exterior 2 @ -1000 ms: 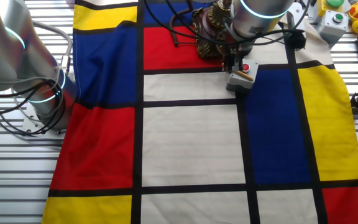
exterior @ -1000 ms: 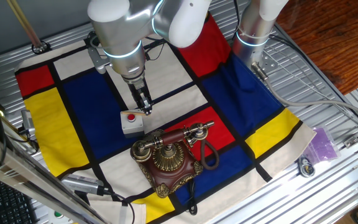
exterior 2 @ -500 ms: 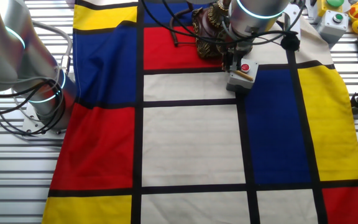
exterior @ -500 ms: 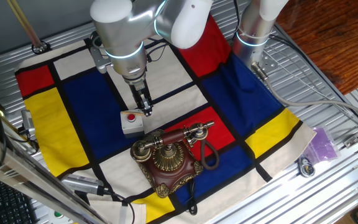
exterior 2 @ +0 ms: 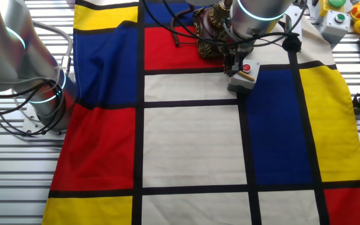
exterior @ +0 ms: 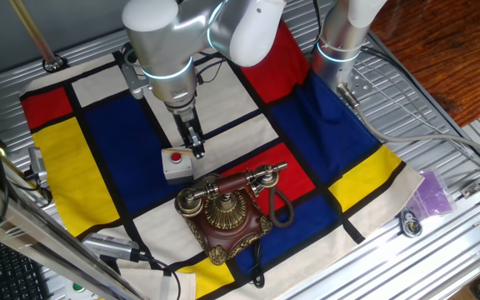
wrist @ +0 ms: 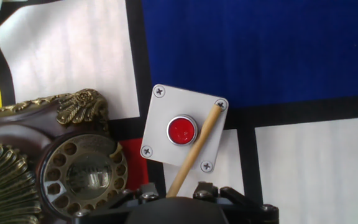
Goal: Dial a number on an old rotary phone
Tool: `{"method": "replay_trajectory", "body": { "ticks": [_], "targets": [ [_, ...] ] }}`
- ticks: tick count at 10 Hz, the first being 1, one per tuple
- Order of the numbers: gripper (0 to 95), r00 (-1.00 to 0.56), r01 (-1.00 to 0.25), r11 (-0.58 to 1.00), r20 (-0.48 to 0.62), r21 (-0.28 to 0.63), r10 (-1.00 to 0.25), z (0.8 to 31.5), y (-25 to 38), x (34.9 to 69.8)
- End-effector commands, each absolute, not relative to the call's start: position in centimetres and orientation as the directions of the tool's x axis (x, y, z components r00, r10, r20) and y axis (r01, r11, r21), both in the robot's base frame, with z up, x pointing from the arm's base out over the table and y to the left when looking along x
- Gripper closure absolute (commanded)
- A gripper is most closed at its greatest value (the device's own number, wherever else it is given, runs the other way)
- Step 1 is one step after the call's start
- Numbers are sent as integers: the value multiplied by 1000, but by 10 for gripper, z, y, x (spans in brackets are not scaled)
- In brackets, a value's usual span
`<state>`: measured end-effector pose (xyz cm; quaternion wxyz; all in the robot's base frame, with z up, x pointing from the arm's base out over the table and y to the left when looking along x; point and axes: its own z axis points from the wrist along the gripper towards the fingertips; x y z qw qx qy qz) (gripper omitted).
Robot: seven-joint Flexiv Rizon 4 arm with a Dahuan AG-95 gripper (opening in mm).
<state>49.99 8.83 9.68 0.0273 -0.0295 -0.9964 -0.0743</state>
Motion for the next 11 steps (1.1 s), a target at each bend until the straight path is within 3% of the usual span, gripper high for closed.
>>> {"method": "replay_trajectory", "body": {
  "ticks": [1, 2, 11],
  "targets": [
    [570, -996, 70, 987, 59, 145, 62, 95, 88, 500],
    [760, -996, 76, 987, 60, 142, 68, 94, 87, 500],
    [760, -996, 78, 987, 57, 138, 71, 88, 86, 501]
  ]
}}
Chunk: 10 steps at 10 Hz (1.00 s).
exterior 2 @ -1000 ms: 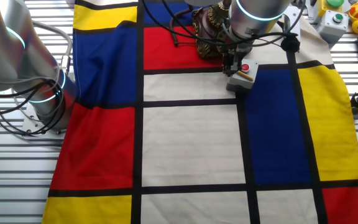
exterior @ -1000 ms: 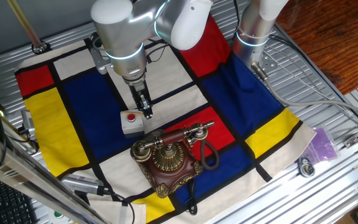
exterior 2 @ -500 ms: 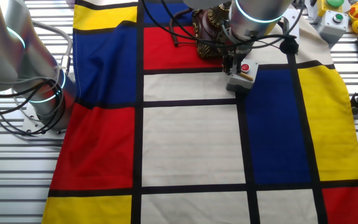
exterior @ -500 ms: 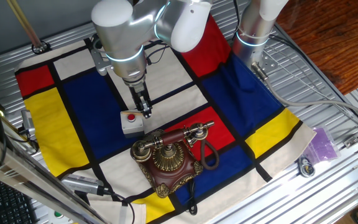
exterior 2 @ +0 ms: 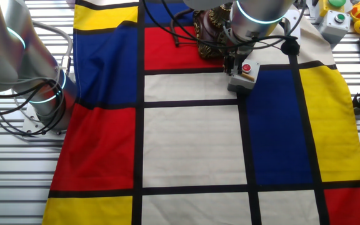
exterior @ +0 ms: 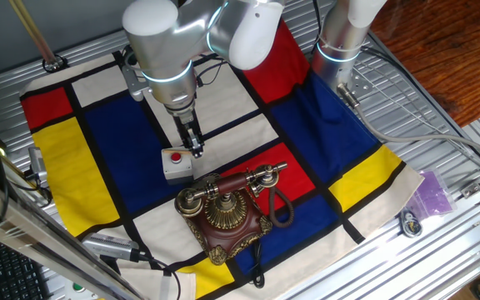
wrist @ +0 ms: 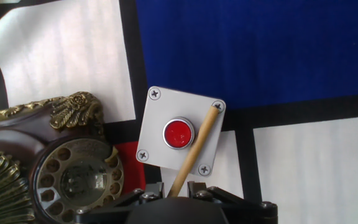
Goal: Dial a number on an old rotary phone
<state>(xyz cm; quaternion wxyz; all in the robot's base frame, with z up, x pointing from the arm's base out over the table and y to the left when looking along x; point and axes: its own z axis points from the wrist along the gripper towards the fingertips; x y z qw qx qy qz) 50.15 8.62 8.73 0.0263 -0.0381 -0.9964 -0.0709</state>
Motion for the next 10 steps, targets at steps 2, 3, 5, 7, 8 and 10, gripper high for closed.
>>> {"method": "replay_trajectory", "body": {
  "ticks": [2, 3, 5, 7, 8, 10],
  "targets": [
    [760, -997, 70, 988, 53, 137, 64, 87, 86, 502],
    [760, -997, 60, 989, 51, 134, 54, 86, 86, 502],
    [760, -998, 44, 991, 49, 128, 38, 86, 86, 502],
    [760, -999, 20, 992, 45, 123, 15, 85, 85, 502],
    [760, -999, 17, 992, 43, 121, 12, 85, 85, 502],
    [760, -999, 6, 993, 42, 116, 1, 84, 85, 502]
  ]
}}
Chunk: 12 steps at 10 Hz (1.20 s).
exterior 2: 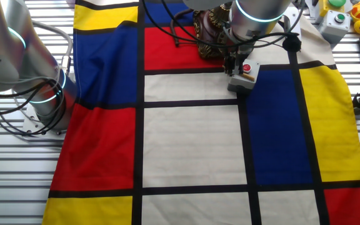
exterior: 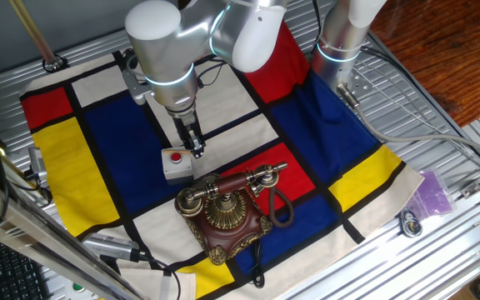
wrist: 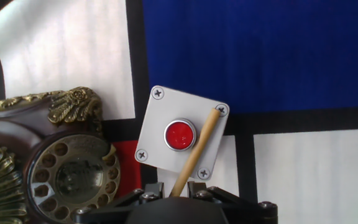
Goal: Dial a number on an old rotary phone
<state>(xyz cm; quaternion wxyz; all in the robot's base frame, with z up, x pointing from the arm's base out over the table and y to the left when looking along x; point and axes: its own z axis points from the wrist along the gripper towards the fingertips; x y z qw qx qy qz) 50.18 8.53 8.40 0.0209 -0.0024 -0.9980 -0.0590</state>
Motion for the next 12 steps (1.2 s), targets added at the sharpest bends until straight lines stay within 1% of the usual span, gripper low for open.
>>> {"method": "replay_trajectory", "body": {
  "ticks": [1, 2, 7, 12],
  "targets": [
    [760, -999, 1, 993, 42, 115, -4, 84, 84, 502],
    [950, -999, -5, 994, 41, 112, -10, 84, 83, 502],
    [950, -999, -30, 994, 40, 101, -35, 83, 83, 502],
    [950, -985, -163, 983, 44, 81, -167, 92, 70, 499]
  ]
}}
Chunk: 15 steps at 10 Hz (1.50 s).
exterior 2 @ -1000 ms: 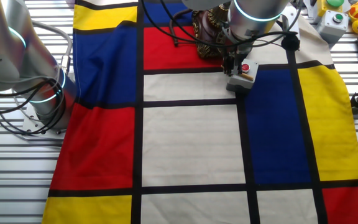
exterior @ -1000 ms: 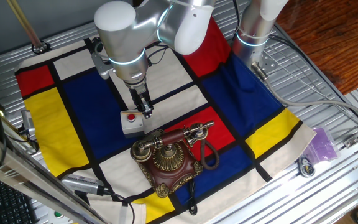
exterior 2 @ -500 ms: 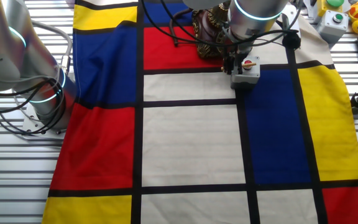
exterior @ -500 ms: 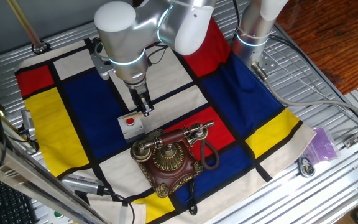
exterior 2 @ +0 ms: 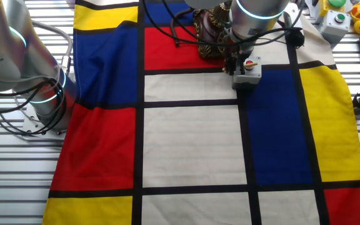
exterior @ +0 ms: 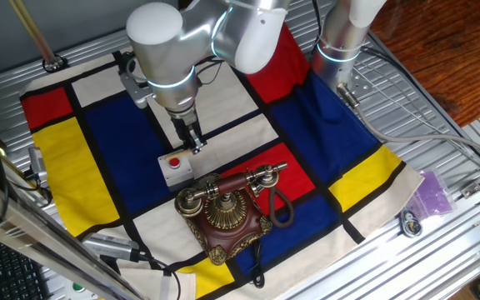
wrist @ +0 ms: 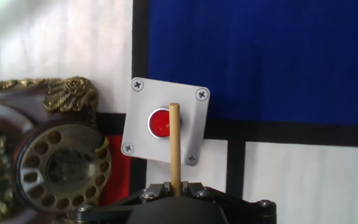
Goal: Dial a number on an old rotary phone
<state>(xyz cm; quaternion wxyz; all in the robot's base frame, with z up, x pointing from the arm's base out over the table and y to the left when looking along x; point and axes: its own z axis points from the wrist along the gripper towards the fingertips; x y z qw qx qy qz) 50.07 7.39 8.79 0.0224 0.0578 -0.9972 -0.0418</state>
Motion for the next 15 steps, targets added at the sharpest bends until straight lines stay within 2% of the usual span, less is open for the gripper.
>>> {"method": "replay_trajectory", "body": {
  "ticks": [1, 4, 6, 15],
  "targets": [
    [950, -973, -223, 972, 47, 80, -227, 95, 68, 499],
    [950, -925, -370, 927, 66, 57, -373, 100, 67, 497],
    [950, -914, -393, 917, 84, 62, -397, 100, 66, 497],
    [950, -920, -369, 927, 117, 69, -375, 93, 66, 505]
  ]
}}
